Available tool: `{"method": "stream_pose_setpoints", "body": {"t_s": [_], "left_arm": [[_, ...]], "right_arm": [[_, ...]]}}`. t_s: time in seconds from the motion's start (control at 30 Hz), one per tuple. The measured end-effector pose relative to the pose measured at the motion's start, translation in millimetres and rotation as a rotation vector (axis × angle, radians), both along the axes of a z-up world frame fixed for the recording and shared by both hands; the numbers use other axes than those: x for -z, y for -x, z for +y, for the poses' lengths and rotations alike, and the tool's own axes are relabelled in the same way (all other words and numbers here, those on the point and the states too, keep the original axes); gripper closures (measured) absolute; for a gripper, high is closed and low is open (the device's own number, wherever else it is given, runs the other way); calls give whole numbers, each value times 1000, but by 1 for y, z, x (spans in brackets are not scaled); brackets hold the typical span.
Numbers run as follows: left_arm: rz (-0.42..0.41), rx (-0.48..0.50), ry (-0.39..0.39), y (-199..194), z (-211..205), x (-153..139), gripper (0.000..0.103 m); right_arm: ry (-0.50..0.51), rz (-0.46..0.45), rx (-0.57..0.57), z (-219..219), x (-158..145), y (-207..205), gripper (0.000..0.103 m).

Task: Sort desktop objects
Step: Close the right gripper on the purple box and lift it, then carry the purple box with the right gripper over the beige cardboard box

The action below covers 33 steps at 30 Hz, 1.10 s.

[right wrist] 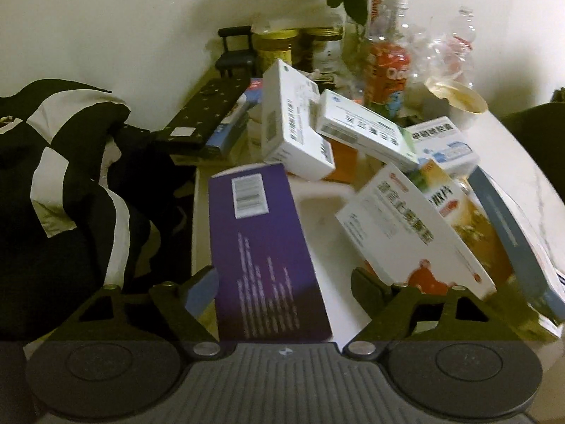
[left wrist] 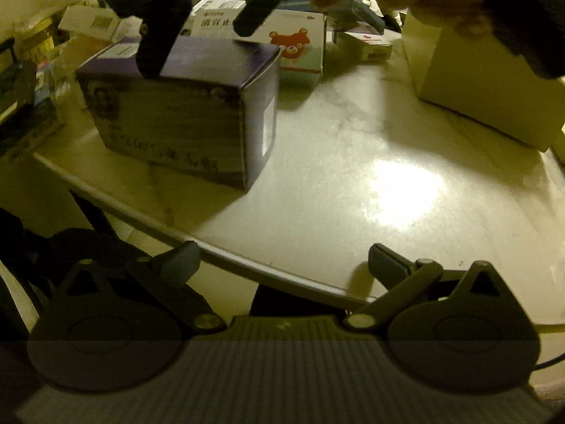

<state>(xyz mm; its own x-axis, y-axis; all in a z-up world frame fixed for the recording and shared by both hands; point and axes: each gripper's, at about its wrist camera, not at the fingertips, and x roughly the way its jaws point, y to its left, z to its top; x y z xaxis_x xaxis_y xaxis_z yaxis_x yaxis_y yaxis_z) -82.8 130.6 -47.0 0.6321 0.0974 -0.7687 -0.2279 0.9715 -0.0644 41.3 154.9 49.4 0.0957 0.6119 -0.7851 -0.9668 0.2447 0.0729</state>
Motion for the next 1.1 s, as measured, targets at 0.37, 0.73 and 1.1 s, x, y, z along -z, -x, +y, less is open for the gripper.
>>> {"method": "stream_pose_setpoints", "body": {"t_s": [0.37,0.73,1.1], "left_arm": [[-36,-41,-32,0,13,-7,0],[-47,-48,-21,-2,16,-8,0],[-44,-11,-4,-2,5,-6,0]], "right_arm": [[112,-45,-40,38,19,17,31],[100,-32,7,19,14,15,35],[111,-43,48,-22,1,11,36]]}}
